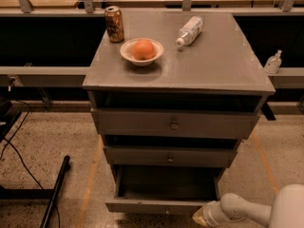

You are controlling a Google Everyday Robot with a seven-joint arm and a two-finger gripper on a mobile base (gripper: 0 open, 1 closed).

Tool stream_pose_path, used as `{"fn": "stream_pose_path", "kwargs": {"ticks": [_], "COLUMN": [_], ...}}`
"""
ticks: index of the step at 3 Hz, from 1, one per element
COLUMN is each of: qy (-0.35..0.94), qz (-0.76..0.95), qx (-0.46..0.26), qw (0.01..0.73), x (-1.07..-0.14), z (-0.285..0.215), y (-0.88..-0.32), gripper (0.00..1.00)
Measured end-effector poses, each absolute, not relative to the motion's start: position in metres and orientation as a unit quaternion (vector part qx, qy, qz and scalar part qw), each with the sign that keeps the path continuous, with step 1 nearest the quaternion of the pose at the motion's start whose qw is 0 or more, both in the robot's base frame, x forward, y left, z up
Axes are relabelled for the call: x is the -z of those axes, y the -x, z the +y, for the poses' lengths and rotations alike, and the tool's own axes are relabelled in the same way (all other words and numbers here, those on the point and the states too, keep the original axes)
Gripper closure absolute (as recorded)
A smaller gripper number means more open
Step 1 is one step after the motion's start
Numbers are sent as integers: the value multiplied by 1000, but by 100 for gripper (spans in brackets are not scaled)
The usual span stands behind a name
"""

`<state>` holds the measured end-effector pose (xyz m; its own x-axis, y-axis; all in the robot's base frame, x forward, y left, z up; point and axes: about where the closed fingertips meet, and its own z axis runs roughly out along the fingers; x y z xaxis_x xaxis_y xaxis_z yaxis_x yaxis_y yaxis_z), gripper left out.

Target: Close bottom drawer

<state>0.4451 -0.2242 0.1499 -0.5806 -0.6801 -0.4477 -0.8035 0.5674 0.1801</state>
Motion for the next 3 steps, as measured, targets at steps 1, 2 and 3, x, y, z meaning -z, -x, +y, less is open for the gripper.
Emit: {"fn": "stream_pose_path", "kwargs": {"ticks": [1,2,3], "qy": [425,421,417], "qz": [869,867,864], "qx": [-187,-193,-199], "qw": [172,186,198], "x": [-151,-154,-156], "z": [-220,-210,-202], "y": [-450,-461,-475], "gripper": [100,100,100]}}
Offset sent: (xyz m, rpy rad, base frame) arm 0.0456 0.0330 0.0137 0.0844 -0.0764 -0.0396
